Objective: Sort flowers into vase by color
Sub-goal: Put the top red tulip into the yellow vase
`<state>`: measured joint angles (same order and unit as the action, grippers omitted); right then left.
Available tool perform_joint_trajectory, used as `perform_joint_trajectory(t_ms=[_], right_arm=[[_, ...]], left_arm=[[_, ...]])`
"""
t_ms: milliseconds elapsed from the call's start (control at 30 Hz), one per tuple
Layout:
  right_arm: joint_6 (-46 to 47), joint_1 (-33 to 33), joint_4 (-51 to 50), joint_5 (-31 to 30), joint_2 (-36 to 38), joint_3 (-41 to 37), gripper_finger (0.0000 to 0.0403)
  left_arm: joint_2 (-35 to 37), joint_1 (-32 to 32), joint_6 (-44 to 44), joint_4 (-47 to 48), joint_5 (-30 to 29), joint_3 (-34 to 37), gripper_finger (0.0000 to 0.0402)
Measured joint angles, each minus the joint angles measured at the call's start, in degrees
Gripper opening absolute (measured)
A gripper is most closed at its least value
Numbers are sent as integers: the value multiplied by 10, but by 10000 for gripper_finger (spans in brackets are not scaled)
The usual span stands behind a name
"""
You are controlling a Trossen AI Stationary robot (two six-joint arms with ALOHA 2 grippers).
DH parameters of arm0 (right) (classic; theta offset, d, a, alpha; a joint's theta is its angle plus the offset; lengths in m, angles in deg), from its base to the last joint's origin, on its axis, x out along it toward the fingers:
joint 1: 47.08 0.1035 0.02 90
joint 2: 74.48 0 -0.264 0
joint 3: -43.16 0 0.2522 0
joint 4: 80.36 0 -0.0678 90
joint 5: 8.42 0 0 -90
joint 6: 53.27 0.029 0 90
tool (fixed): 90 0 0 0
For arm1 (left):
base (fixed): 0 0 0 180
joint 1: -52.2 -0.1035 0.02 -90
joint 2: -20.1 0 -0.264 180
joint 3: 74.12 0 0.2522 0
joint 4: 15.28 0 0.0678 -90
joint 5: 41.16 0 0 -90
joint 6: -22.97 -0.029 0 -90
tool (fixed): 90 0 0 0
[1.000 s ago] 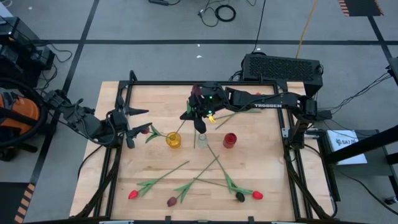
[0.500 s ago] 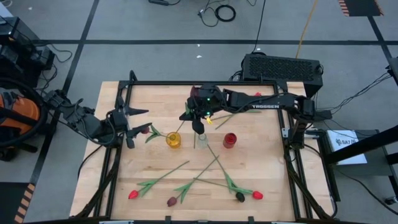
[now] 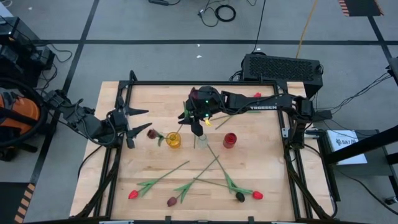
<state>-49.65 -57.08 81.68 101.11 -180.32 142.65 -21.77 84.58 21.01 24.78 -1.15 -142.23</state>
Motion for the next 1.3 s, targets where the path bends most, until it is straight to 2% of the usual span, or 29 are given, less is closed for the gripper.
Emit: perform_joint_trajectory(t_ms=[167, 400, 567, 733, 933, 1167, 1300], right_arm=[[12, 0, 27, 1, 0, 0, 159], [17, 2, 25, 1, 0, 0, 252], [15, 4, 1, 1, 0, 0, 294], [-33, 4, -52, -6, 0, 0, 306], [-90, 5, -78, -62, 0, 0, 306], [-102, 4, -164, -64, 11, 0, 309], [-106, 3, -210, -127, 20, 0, 312]], left_arm=[[0, 0, 0, 0, 0, 0, 230], [0, 0, 0, 2, 0, 0, 230], [0, 0, 1, 5, 0, 0, 230], [0, 0, 8, 21, 0, 0, 230], [0, -12, 17, 30, -11, 0, 230], [0, -21, 49, 52, -12, 0, 230], [0, -21, 60, 58, -12, 0, 230]])
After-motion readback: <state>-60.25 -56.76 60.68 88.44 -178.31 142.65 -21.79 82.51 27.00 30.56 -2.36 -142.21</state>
